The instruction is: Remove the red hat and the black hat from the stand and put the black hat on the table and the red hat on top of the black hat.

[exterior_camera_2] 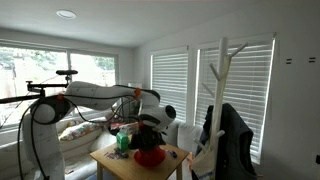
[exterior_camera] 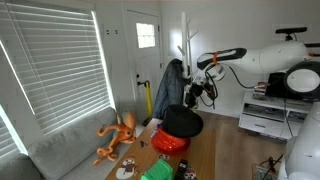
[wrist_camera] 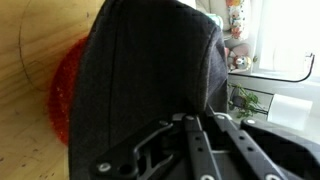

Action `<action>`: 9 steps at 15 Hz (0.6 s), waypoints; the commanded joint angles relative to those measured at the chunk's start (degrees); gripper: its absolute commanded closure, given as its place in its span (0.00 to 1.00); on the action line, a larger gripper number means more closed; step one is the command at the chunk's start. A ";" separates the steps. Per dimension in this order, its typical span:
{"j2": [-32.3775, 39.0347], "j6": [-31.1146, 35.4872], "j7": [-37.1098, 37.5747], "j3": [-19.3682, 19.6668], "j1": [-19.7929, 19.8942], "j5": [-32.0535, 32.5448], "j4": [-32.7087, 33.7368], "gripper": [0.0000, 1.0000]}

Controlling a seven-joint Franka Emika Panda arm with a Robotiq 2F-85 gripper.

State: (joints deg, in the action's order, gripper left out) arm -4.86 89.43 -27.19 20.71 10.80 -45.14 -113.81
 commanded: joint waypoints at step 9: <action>5.57 -8.33 -19.84 -1.35 3.25 -8.49 2.89 0.98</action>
State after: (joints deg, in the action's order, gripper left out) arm -0.60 84.67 -43.43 20.33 12.10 -50.37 -113.31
